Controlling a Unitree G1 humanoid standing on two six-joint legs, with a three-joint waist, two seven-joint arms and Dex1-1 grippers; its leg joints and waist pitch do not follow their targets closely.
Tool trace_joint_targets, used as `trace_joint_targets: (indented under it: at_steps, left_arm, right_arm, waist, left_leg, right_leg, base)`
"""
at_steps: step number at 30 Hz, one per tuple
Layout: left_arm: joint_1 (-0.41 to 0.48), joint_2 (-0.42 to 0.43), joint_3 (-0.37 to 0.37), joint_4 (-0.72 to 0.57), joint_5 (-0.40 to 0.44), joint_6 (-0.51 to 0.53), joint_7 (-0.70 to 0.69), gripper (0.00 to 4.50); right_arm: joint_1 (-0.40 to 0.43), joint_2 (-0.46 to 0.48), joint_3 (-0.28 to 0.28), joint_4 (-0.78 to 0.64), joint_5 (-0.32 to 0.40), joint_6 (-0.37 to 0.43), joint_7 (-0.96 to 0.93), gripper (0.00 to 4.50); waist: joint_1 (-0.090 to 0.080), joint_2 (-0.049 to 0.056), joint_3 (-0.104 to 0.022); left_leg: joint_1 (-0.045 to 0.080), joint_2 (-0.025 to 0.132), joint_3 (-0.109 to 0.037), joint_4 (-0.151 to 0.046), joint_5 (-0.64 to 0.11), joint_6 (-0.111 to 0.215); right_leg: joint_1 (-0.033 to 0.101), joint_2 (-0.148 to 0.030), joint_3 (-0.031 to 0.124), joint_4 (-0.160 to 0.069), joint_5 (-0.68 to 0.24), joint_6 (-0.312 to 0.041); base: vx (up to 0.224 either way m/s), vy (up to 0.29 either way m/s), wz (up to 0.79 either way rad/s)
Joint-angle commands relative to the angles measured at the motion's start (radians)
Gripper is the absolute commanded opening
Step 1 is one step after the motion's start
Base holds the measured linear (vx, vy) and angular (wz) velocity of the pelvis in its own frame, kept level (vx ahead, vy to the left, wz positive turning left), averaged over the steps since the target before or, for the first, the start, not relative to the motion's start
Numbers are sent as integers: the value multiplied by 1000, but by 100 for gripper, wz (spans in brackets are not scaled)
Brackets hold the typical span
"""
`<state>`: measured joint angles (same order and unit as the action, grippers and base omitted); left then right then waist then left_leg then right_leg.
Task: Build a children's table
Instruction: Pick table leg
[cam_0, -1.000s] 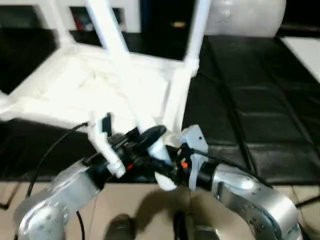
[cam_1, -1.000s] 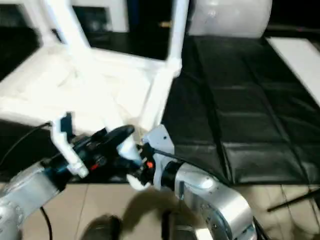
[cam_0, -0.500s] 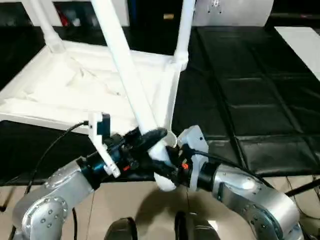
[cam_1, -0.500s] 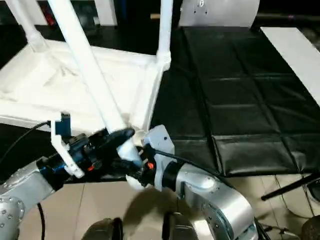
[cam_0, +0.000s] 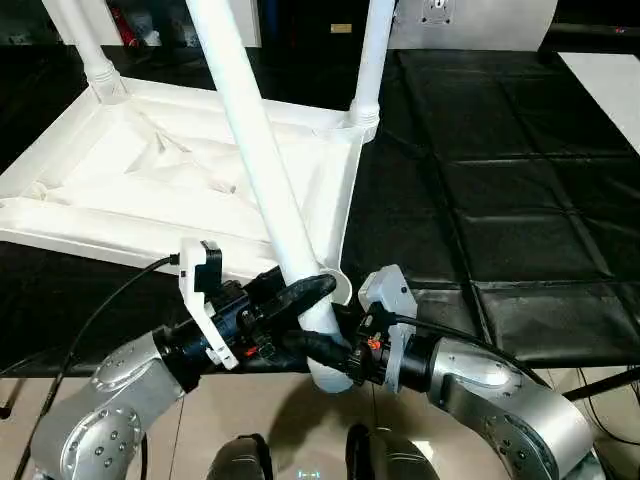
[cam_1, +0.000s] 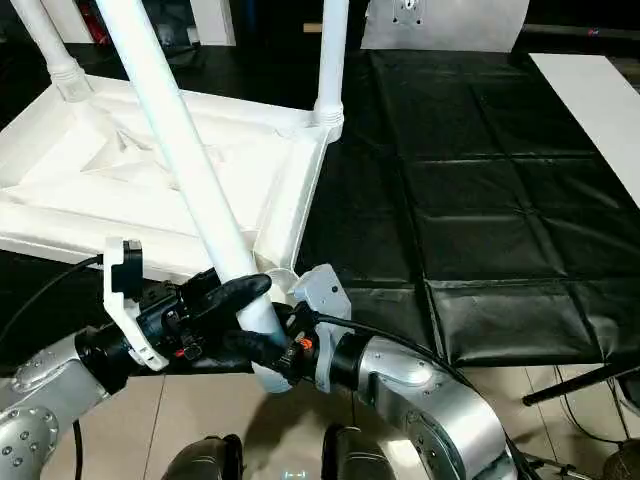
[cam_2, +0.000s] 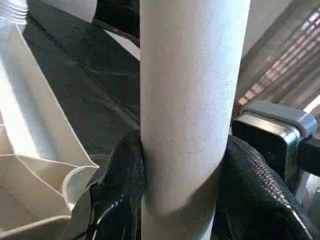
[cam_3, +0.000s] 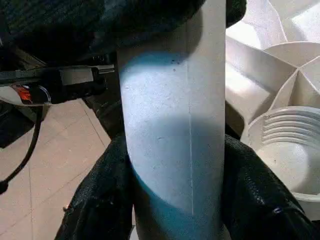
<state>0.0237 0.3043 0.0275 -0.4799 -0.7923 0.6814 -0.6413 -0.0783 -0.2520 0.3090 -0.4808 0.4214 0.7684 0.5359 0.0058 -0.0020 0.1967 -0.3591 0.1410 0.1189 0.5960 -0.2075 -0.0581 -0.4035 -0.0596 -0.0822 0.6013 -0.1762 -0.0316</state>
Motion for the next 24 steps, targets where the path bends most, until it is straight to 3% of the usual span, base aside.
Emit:
trace_joint_targets:
  at_steps: [1, 6, 10, 13, 15, 21, 24]
  left_arm:
    - [13, 26, -40, -27, -30, 39, -84, 265]
    - [-118, 66, -48, -16, -46, 34, -135, 265]
    - [-213, 79, -51, 43, -27, 12, -171, 265]
    - [-339, 92, -22, 119, -110, 52, -247, 265]
    - [-355, 113, -32, 140, -153, 92, -306, 265]
    - [-348, 135, -82, 201, -119, 96, -392, 265]
    - [-358, 126, -87, 221, -144, 116, -405, 265]
  right_arm:
    - [-43, 8, -112, -3, 0, -67, -31, 192]
    - [-115, 11, -133, 12, 26, -103, 6, 192]
    - [-161, 7, -147, 62, 28, -135, 27, 192]
    - [-210, -1, -168, 126, 35, -173, 66, 191]
    - [-219, -4, -174, 150, 49, -189, 92, 190]
    - [-215, -45, -158, 152, 104, -173, 204, 190]
    - [-206, -69, -153, 149, 113, -175, 236, 190]
  waist:
    - [2, 6, -67]
    - [2, 5, -74]
    - [2, 4, -86]
    - [3, 7, -96]
    - [6, 11, -95]
    - [6, 10, -99]
    - [9, 11, -97]
  left_leg:
    - [-6, 69, -16, -75, -173, 38]
    - [-7, 66, -14, -70, -123, 44]
    - [-9, 64, -10, -63, -51, 62]
    - [-9, 61, -9, -56, -17, 67]
    - [-10, 62, -9, -55, -36, 66]
    - [-11, 68, -7, -54, -26, 90]
    - [-11, 68, -7, -53, -51, 83]
  right_leg:
    - [52, -90, 74, -90, -427, -137]
    - [56, -87, 73, -79, -348, -156]
    - [62, -86, 72, -68, -237, -192]
    - [65, -86, 70, -58, -185, -215]
    - [65, -87, 69, -57, -194, -228]
    - [69, -87, 69, -55, -168, -248]
    - [69, -88, 68, -58, -206, -250]
  base:
    - [0, 0, 0]
    - [0, 0, 0]
    - [0, 0, 0]
    - [0, 0, 0]
    - [0, 0, 0]
    - [0, 0, 0]
    - [0, 0, 0]
